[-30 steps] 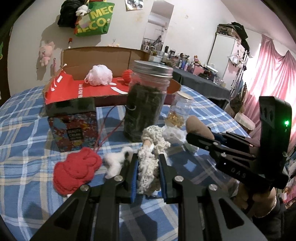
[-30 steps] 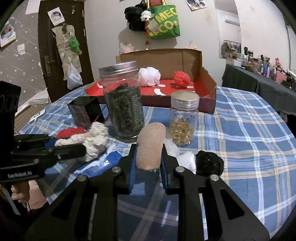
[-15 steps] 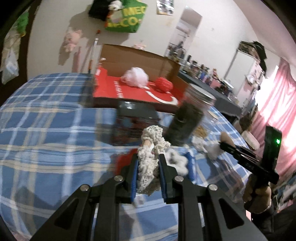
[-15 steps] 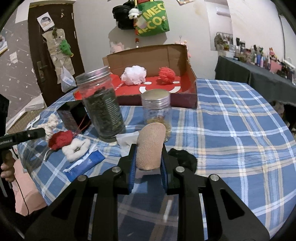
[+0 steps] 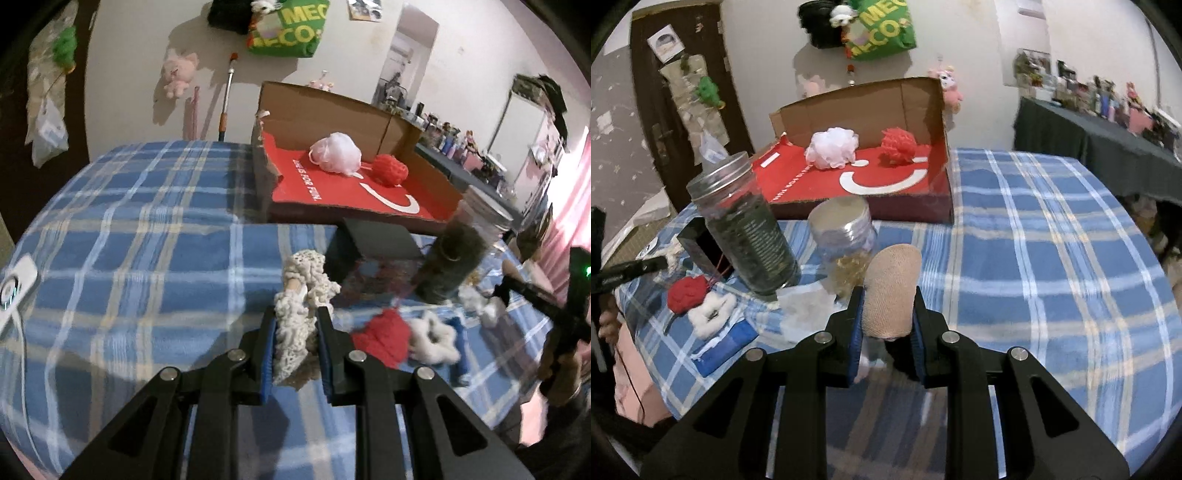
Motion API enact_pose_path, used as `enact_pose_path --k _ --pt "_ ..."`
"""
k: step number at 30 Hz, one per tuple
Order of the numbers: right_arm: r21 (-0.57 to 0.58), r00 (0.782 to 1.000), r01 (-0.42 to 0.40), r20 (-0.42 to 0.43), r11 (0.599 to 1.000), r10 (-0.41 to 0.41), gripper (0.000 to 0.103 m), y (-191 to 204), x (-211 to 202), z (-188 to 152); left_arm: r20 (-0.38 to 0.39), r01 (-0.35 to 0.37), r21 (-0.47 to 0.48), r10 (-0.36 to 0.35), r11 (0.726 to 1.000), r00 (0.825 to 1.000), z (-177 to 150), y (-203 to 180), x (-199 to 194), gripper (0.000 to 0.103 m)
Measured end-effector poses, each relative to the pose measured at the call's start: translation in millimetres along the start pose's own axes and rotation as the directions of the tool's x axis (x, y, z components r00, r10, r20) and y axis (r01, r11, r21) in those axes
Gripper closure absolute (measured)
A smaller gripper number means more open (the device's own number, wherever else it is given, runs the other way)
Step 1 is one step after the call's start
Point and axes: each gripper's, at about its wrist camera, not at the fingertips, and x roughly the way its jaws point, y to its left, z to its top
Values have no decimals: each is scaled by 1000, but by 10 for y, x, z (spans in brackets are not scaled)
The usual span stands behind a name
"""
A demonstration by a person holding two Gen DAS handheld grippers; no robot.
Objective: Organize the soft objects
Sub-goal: 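Carry the sponge and scrunchie over the red-lined cardboard box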
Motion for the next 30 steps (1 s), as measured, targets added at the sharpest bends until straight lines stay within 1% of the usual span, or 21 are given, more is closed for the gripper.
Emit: enact_pose_path --k 2,5,8,10,14,16,19,30 --pt "-26 1000 24 -15 999 -25 82 -59 72 55 11 11 36 -11 999 1000 64 39 60 82" --pt "-43 999 15 -30 999 -16 82 -165 178 138 47 20 114 -25 993 999 164 62 116 82" --pt "-43 999 -14 -38 999 13 82 -275 254 223 51 37 164 -46 986 998 262 87 202 82" --pt "-50 999 -37 -38 998 35 82 -321 293 286 52 47 176 -57 983 997 314 101 251 82" --pt "-79 997 -75 -39 994 72 82 -358 365 401 53 94 202 -107 975 993 424 140 320 82" --pt "-98 994 -109 -42 989 105 82 -374 416 472 55 114 219 -129 969 990 475 139 336 82" --pt "-133 990 -141 -47 981 135 82 -365 482 542 51 146 236 -162 961 985 557 144 376 82" --pt "-177 970 -241 -68 954 232 82 -331 666 761 43 207 293 -229 933 972 821 65 481 82"
